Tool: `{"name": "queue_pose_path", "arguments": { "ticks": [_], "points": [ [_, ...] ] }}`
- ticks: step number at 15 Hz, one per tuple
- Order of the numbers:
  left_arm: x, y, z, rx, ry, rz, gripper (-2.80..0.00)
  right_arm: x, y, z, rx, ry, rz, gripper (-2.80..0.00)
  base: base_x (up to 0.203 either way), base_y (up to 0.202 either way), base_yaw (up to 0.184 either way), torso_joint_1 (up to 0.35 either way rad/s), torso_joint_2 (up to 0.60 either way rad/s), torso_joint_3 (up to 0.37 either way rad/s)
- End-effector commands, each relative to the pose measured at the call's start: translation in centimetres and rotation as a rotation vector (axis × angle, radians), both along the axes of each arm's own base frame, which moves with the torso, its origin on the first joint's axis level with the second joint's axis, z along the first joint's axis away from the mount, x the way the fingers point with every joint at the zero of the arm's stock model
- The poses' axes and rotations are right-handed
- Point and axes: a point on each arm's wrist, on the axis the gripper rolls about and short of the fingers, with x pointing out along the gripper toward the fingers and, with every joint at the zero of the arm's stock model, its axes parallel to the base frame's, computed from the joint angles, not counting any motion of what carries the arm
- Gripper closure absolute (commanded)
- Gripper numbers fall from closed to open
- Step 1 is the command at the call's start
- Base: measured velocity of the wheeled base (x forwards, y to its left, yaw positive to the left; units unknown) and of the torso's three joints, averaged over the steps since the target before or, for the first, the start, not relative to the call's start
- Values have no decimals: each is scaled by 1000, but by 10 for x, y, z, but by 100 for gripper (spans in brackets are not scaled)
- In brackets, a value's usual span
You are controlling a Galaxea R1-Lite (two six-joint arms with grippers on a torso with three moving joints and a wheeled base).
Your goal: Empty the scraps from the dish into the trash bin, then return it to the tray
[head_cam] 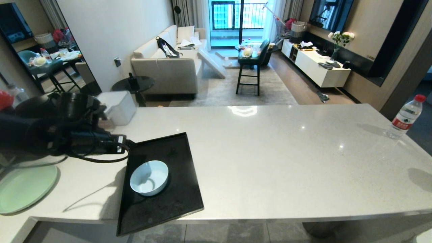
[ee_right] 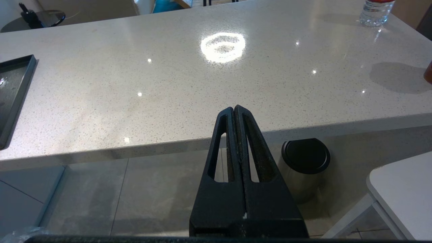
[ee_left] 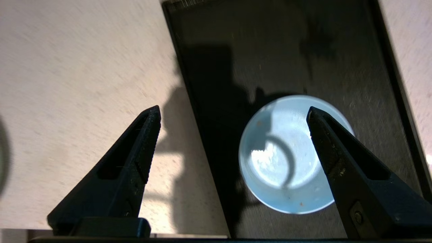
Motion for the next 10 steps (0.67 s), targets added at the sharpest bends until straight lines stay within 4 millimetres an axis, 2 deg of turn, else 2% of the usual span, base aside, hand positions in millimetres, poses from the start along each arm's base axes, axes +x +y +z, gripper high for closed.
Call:
{"name": "queue_pose_path", "arguments": {
  "ticks": [1,5,7,10],
  "points": [
    [-38,0,35,7,-150,10,0,0,0,0,1,-1,0,0,0,0,0,0,0,0],
    [-101,1,51,6,-243,19,0,0,0,0,1,-1,0,0,0,0,0,0,0,0],
    [-138,1,46,0,-268,21,0,0,0,0,1,-1,0,0,0,0,0,0,0,0],
    [-191,2,28,-21,-300,34,0,0,0,0,1,0,0,0,0,0,0,0,0,0]
  ]
}}
